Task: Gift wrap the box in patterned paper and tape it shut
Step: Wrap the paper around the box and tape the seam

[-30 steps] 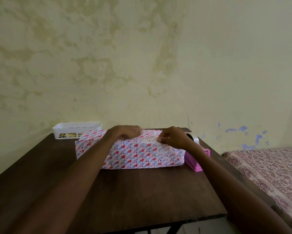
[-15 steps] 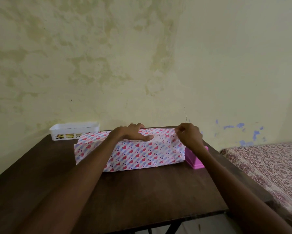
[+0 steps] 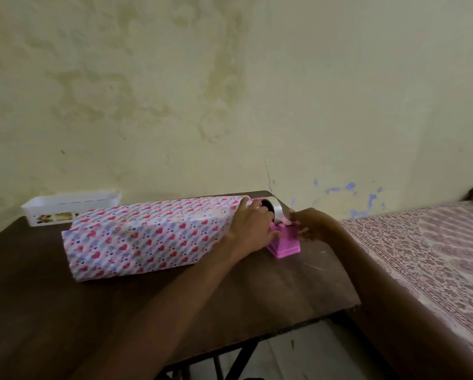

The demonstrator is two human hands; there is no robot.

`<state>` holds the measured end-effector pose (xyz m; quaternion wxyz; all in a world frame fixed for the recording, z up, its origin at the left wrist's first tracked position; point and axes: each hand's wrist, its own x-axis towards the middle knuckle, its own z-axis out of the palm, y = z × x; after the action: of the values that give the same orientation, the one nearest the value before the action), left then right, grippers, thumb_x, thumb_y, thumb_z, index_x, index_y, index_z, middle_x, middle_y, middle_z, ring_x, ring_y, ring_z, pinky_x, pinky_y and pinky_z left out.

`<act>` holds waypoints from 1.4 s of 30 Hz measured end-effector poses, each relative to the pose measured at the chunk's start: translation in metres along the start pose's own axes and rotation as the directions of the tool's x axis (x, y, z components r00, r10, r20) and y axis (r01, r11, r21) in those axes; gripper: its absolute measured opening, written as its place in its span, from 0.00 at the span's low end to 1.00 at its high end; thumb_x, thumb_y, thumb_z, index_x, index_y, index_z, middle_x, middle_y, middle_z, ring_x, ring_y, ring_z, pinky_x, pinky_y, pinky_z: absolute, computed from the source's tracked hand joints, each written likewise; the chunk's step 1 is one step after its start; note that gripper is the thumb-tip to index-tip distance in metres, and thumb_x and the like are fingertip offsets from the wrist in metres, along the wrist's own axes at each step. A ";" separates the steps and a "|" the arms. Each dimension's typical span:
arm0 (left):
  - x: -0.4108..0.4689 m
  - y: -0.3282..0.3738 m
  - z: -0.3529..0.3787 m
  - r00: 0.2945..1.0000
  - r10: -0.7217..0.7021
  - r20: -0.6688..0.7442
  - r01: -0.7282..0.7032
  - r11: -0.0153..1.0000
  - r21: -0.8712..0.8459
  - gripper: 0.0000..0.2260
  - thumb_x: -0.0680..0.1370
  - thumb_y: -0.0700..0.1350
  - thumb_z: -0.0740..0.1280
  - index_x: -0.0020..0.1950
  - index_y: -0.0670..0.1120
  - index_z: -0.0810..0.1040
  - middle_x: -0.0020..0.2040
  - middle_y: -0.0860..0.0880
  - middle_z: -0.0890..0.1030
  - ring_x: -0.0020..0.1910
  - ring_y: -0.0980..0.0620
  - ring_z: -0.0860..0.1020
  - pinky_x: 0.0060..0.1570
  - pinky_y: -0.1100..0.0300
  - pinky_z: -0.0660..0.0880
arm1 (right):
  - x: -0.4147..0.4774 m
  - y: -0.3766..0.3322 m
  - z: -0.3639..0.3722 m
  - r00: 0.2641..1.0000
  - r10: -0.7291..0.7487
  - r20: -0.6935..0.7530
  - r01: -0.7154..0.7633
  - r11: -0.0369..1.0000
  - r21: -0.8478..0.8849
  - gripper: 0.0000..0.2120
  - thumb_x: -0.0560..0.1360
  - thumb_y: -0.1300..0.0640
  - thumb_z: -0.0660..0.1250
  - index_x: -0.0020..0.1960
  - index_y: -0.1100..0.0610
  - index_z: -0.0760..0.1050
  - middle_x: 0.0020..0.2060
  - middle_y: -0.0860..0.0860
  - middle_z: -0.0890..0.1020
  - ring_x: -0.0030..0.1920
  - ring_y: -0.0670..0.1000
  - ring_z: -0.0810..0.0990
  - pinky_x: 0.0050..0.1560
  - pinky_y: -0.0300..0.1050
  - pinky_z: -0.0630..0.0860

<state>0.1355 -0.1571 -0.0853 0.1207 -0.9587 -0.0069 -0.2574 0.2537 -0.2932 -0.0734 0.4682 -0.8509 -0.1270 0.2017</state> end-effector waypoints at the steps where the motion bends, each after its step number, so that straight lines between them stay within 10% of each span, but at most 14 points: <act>1: 0.002 0.004 0.003 1.000 -0.011 0.022 0.010 0.999 0.039 0.22 0.76 0.64 0.62 0.57 0.48 0.80 0.60 0.49 0.79 0.64 0.49 0.70 0.72 0.43 0.55 | 0.003 -0.002 -0.001 0.999 0.042 0.031 -0.043 0.999 0.025 0.17 0.81 0.48 0.62 0.53 0.64 0.74 0.47 0.59 0.78 0.42 0.54 0.77 0.47 0.45 0.78; 7: 0.011 0.025 0.023 0.993 -0.090 0.073 0.090 0.996 0.004 0.21 0.77 0.63 0.60 0.54 0.50 0.82 0.54 0.48 0.80 0.63 0.47 0.70 0.73 0.41 0.48 | 0.004 -0.011 -0.010 0.935 0.288 0.206 -0.335 0.910 0.244 0.09 0.76 0.62 0.71 0.52 0.63 0.74 0.47 0.61 0.75 0.42 0.59 0.78 0.38 0.56 0.82; 13: 0.017 0.023 0.028 0.994 -0.102 0.038 0.104 0.993 -0.054 0.15 0.78 0.57 0.63 0.61 0.55 0.79 0.50 0.49 0.82 0.59 0.49 0.74 0.74 0.42 0.44 | 0.004 0.001 -0.011 0.928 0.223 0.299 -0.348 0.805 0.481 0.09 0.74 0.68 0.68 0.54 0.64 0.75 0.50 0.63 0.74 0.50 0.63 0.76 0.57 0.60 0.78; 21: 0.021 0.033 0.026 0.998 -0.035 0.043 0.043 0.979 -0.201 0.17 0.77 0.51 0.68 0.64 0.49 0.78 0.54 0.43 0.78 0.58 0.46 0.74 0.64 0.53 0.68 | -0.005 0.015 -0.022 0.926 0.238 0.293 -0.365 0.759 0.538 0.15 0.73 0.68 0.70 0.58 0.63 0.75 0.52 0.62 0.73 0.50 0.61 0.77 0.54 0.62 0.79; 25: 0.020 0.038 0.026 0.983 -0.049 0.176 0.113 0.919 -0.378 0.13 0.76 0.49 0.69 0.57 0.45 0.78 0.47 0.47 0.81 0.45 0.51 0.80 0.47 0.57 0.78 | -0.010 0.019 -0.029 0.944 0.196 0.264 -0.320 0.739 0.593 0.21 0.70 0.65 0.74 0.62 0.63 0.74 0.55 0.60 0.73 0.52 0.61 0.79 0.50 0.68 0.79; 42: 0.006 0.049 0.024 0.972 -0.210 0.102 0.231 0.796 -0.559 0.12 0.77 0.44 0.69 0.59 0.42 0.79 0.50 0.44 0.82 0.47 0.51 0.79 0.46 0.66 0.71 | -0.016 0.058 -0.006 1.000 0.016 0.006 -0.017 0.830 0.557 0.06 0.75 0.66 0.70 0.49 0.68 0.77 0.49 0.62 0.81 0.45 0.56 0.83 0.50 0.52 0.82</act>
<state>0.1556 -0.1992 -0.1136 -0.2007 -0.9480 -0.0435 -0.2432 0.2443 -0.3348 -0.1163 0.6939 -0.6786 -0.0556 0.2344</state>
